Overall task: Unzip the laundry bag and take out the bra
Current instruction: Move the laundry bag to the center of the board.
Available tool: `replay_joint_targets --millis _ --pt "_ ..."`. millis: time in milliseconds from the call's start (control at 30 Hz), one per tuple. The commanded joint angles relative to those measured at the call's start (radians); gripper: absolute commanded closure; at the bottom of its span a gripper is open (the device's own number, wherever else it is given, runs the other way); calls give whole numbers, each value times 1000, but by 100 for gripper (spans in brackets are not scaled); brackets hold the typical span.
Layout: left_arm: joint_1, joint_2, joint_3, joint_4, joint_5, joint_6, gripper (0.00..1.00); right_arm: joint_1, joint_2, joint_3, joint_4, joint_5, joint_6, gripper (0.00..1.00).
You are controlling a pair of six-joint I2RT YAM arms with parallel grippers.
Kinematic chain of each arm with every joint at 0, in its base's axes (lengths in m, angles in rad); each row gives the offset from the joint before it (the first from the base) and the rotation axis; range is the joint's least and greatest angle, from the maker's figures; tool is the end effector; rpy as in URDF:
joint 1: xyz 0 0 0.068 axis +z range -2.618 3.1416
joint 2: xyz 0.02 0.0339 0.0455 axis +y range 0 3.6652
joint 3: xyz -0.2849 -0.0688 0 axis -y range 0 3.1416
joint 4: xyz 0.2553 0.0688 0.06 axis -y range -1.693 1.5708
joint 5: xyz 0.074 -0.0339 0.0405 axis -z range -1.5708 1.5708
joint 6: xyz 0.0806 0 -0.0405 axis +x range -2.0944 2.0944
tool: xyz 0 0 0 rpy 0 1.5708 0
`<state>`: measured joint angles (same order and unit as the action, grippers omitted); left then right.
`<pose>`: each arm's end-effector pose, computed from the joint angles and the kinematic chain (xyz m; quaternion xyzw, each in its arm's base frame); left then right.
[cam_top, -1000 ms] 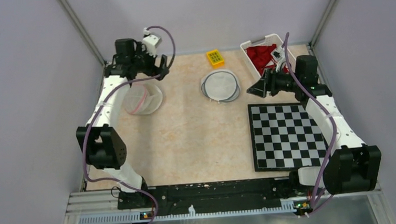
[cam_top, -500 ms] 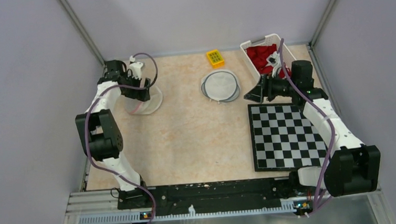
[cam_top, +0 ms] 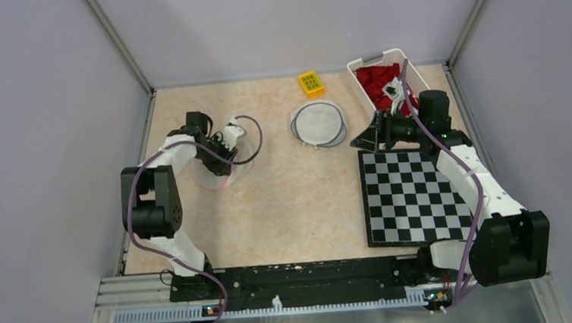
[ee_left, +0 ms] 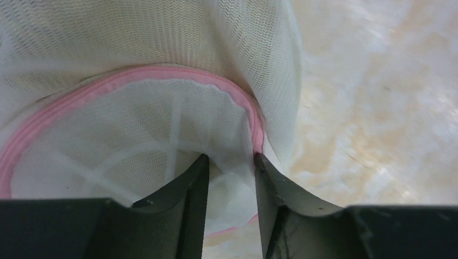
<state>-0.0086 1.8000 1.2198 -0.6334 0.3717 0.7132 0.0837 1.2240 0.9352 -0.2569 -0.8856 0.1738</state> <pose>0.3830 -0.0326 0.1615 0.3722 0.8933 -0.1104 0.2266 0.2856 0.0866 0.3014 -0.1744 0.7961 0.4272 0.3915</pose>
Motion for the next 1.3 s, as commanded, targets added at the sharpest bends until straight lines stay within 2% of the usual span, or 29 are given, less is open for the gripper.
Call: replay_joint_targets --millis 0,133,233,300,433,500,600,667,767,900,1000,1067,1167,1267 --pt "-91 -168 -167 -75 67 184 63 19 -33 -7 41 -24 6 33" --pt "-196 -288 -321 -147 116 324 69 24 -30 -8 40 -24 4 33" --pt "-294 -406 -437 -222 129 477 69 29 -26 -6 32 -24 -3 33" --pt "-342 -482 -498 -243 110 549 63 36 -20 -5 26 -24 -10 33" --pt "-352 -646 -515 -317 109 699 44 61 -12 -7 22 -23 -26 33" --pt "-352 -726 -504 -289 95 703 37 79 -6 -7 22 -19 -37 33" --pt "-331 -811 -483 -196 102 612 29 102 9 -4 22 -18 -45 33" --pt "-281 -817 -453 -178 160 547 24 116 18 -1 22 -17 -50 33" --pt "-180 -751 -386 -174 254 429 20 134 29 0 18 -15 -58 33" --pt "-55 -582 -276 -155 306 150 19 150 35 -2 9 -13 -69 33" --pt "-44 -483 -229 -138 284 -117 15 151 34 -5 3 -8 -75 33" --pt "-44 -479 -245 -118 317 -279 4 151 30 -10 3 -2 -77 33" --pt "-54 -507 -324 -89 417 -375 1 151 21 -16 8 6 -79 33" --pt "-105 -527 -341 -45 244 -468 1 151 11 -22 14 17 -79 33"
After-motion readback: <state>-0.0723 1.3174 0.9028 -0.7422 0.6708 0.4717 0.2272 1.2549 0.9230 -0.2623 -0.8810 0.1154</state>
